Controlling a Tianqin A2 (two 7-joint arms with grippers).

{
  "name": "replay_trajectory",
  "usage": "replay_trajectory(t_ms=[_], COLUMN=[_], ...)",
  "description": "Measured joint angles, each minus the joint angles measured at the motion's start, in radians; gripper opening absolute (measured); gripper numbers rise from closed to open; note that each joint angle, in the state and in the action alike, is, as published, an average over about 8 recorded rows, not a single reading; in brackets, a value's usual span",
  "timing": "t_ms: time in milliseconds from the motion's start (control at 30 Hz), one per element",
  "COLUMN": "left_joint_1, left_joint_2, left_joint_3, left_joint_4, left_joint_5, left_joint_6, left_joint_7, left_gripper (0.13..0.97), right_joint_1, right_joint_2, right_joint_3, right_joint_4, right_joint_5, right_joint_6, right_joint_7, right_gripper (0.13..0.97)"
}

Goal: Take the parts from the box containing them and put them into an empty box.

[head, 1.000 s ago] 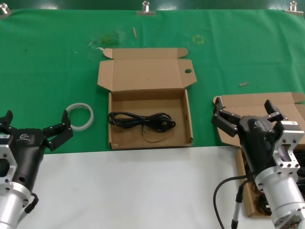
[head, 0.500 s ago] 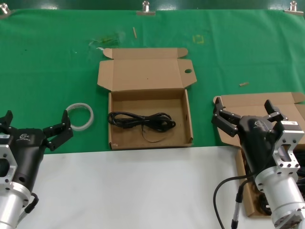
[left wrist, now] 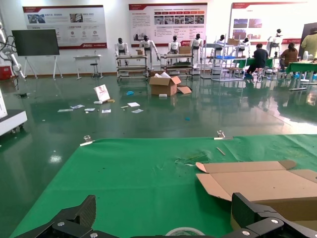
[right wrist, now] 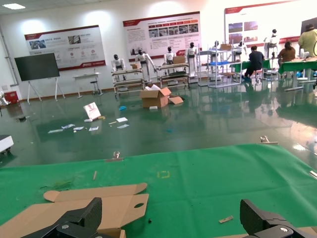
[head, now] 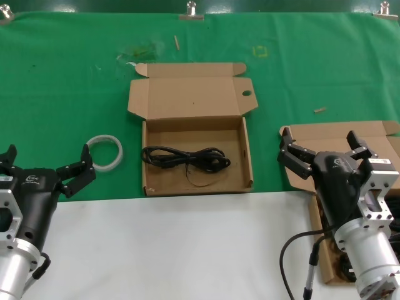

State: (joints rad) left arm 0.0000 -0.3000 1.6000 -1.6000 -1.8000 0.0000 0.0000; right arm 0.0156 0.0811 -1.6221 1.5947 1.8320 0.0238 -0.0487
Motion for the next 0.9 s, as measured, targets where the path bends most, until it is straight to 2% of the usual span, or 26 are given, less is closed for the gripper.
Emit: replay_trajectory(t_ms=[900], left_joint_1=[0.0], left_joint_2=[0.0], left_joint_3=[0.0], left_joint_4=[0.0], left_joint_5=[0.0], left_joint_6=[0.0], left_joint_7=[0.0], left_gripper=[0.965], right_joint_1=[0.0], right_joint_2=[0.0], right_joint_3=[0.0], right_joint_4=[0.0], right_joint_5=[0.0], right_joint_6=[0.0], right_joint_7=[0.0], right_gripper=[0.966])
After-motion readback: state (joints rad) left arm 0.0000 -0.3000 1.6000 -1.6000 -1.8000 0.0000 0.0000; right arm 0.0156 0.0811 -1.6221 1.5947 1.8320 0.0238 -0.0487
